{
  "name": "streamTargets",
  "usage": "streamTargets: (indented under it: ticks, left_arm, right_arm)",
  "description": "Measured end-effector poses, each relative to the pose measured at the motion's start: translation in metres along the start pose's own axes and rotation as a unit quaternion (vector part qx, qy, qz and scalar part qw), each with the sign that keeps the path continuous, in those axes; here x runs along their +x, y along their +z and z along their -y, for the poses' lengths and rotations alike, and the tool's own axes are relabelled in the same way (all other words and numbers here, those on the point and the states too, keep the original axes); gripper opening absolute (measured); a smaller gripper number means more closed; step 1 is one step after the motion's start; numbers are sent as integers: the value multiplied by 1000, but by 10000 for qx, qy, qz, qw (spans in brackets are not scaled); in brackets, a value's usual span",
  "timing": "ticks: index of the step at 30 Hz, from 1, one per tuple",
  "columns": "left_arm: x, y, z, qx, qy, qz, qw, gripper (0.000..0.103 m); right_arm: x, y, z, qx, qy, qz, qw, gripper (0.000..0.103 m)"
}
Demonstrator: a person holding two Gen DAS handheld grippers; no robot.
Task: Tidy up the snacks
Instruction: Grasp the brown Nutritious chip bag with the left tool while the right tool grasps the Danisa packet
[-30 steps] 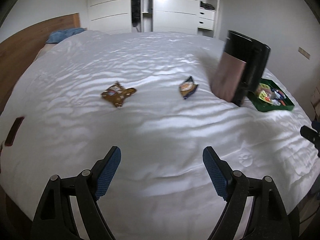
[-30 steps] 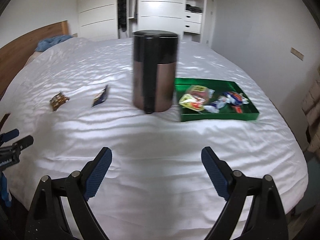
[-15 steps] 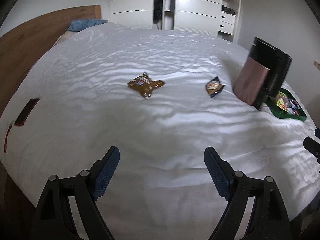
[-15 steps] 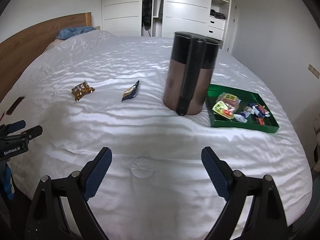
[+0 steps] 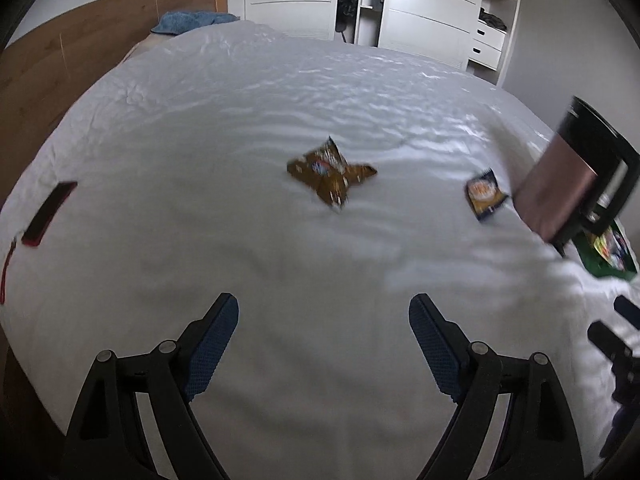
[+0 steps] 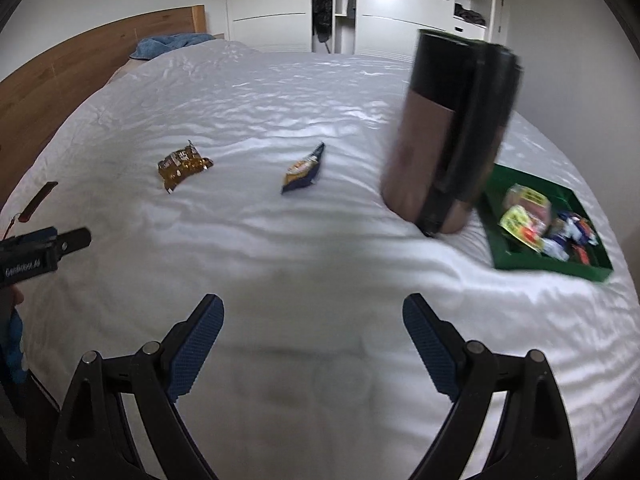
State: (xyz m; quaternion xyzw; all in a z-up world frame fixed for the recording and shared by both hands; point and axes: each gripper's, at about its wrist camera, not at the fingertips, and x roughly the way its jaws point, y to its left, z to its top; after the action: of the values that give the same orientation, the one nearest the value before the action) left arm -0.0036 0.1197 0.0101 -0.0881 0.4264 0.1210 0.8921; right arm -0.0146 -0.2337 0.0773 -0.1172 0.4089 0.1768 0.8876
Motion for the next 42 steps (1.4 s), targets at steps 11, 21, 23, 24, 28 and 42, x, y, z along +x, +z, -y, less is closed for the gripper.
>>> streamTargets:
  ticks: [11, 21, 23, 24, 28, 42]
  left_arm:
    - [78, 81, 7, -207, 203, -68, 9996, 90]
    - [151, 108, -10, -814, 361, -227, 9958, 90]
    - [160, 109, -13, -901, 373, -259, 9949, 90]
    - [164, 109, -14, -938, 387, -271, 9945, 90]
    - [178, 109, -18, -1101, 386, -279, 9928, 90]
    - [222, 113, -5, -940, 591, -485, 9926, 102]
  right_arm:
    - [78, 69, -9, -40, 264, 125, 9996, 103]
    - [163, 119, 0, 336, 281, 78, 9990, 103]
    - [175, 122, 1, 387, 301, 51, 9988, 103]
    - [183, 123, 1, 389, 294, 27, 9988, 103]
    - [202, 121, -3, 384, 328, -49, 9987, 103]
    - [235, 112, -12, 238, 367, -114, 9990, 103]
